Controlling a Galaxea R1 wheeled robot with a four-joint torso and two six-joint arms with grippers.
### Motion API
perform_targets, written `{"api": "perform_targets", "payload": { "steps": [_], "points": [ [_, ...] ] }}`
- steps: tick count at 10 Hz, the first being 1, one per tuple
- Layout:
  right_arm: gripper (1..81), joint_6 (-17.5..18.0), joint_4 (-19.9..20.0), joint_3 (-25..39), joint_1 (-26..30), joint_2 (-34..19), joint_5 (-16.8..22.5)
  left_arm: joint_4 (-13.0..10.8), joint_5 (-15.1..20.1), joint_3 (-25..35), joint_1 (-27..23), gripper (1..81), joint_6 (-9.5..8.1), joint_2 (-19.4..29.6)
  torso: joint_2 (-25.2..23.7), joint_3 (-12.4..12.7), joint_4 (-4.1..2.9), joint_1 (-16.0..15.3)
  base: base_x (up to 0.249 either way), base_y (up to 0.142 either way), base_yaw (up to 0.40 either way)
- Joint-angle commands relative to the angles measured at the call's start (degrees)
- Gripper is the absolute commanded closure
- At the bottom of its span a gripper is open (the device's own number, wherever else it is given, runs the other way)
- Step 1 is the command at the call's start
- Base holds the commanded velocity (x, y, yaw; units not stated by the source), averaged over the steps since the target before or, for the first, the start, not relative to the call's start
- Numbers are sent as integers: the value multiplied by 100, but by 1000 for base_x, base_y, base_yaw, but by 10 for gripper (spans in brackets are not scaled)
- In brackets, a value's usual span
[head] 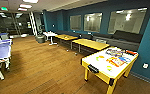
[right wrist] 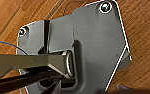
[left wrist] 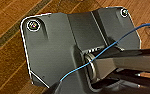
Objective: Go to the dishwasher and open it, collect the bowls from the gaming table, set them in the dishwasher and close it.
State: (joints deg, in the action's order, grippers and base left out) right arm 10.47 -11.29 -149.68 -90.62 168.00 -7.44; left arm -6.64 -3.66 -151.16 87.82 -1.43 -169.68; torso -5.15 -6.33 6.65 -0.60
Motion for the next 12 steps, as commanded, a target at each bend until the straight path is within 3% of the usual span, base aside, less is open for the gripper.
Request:
{"api": "perform_targets", "payload": {
  "steps": [1, 9, 12],
  "points": [
    [10, -19, -49, 18, 241, -27, 278, -65, 295, 17, -252, 10, 37, 30, 0, 0, 0, 0, 0, 0, -360],
    [10, -19, -49, 18, 224, -27, 278, -65, 304, 17, -252, 10, 37, 39, 0, 0, 0, 0, 0, 0, -360],
    [10, -19, -58, 18, 224, -18, 278, -65, 304, 34, -252, 10, 37, 39, 0, 0, 0, 0, 0, 0, -146]
  ]
}}
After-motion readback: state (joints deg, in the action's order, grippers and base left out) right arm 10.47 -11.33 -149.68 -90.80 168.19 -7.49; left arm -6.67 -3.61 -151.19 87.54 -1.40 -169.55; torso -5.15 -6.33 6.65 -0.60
